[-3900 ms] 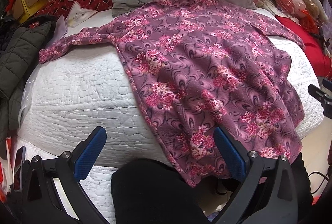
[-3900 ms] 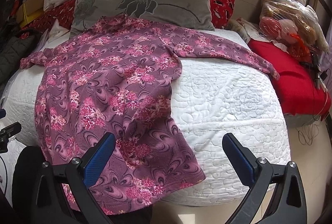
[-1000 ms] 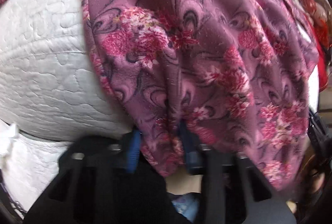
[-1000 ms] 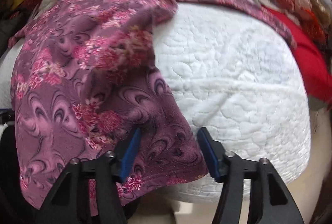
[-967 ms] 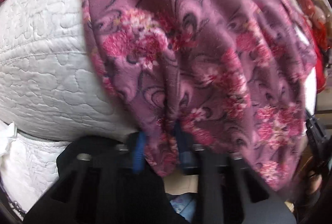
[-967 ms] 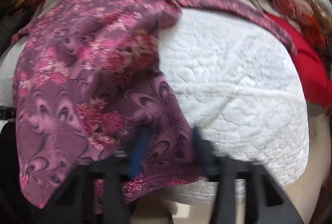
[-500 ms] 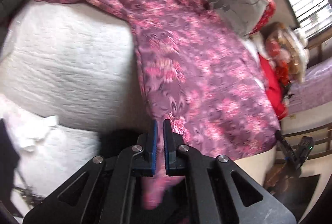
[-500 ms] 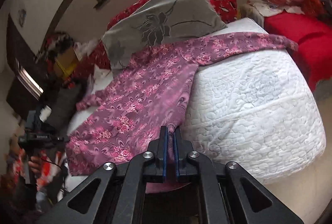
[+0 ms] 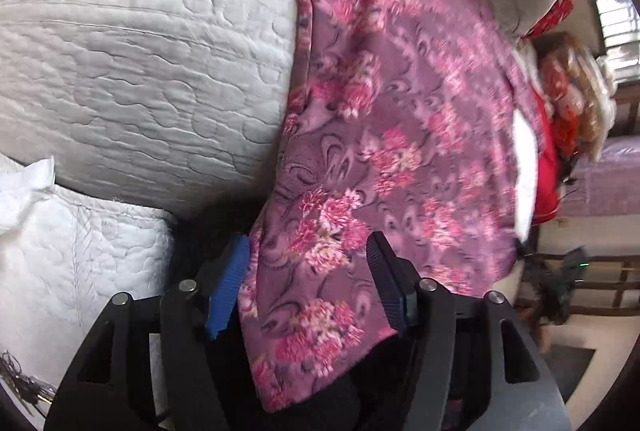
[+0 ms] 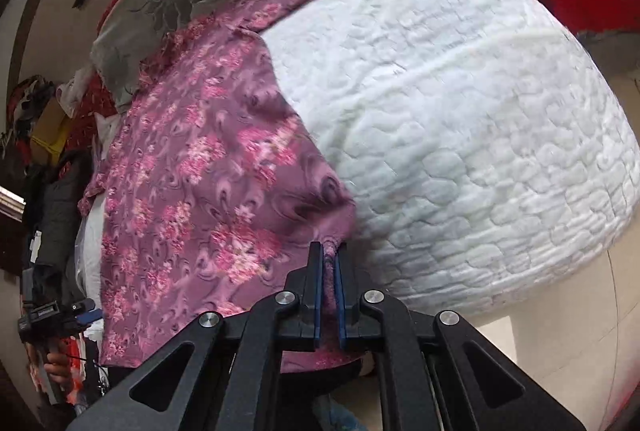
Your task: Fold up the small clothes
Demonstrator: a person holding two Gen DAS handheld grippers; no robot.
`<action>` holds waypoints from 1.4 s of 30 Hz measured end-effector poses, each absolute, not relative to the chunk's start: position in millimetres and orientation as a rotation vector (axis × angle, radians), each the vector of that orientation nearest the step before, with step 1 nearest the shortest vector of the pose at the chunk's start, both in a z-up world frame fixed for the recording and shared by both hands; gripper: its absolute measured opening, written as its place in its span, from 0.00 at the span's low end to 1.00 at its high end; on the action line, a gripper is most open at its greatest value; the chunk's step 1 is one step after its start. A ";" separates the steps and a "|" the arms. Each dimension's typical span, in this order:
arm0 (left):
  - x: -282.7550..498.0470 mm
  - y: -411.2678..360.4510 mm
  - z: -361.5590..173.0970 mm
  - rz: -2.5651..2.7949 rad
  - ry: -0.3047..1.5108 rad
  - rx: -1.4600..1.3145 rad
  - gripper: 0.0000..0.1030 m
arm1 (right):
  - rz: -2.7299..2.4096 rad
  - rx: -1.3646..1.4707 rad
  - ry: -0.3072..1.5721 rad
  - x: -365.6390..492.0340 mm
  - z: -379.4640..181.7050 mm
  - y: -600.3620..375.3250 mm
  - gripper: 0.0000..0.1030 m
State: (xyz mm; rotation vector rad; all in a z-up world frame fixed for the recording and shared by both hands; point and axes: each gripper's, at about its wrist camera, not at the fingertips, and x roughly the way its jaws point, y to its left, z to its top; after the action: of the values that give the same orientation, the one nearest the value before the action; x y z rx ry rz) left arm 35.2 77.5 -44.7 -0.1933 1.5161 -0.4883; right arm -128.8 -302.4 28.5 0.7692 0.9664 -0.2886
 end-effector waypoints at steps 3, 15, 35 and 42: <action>33.7 67.0 -49.1 -0.492 1.516 -0.143 0.04 | -0.270 0.753 0.942 -128.1 38.0 -300.1 0.04; 33.1 87.1 -34.6 -0.392 1.521 -0.132 0.04 | -0.293 0.873 0.924 -156.4 32.1 -320.4 0.04; 117.8 -57.9 -40.2 -0.377 1.269 0.106 0.57 | -0.263 0.591 0.883 -13.0 28.2 -352.6 0.23; 117.9 -57.9 -40.9 -0.426 1.262 0.113 0.70 | -0.730 1.076 0.588 -71.9 22.1 -578.6 0.57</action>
State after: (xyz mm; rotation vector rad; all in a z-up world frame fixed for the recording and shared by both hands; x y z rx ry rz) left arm 117.9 -57.9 -40.9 0.1126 1.2625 -0.4261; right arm -71.9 -578.6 22.1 1.0765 0.5881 -0.7297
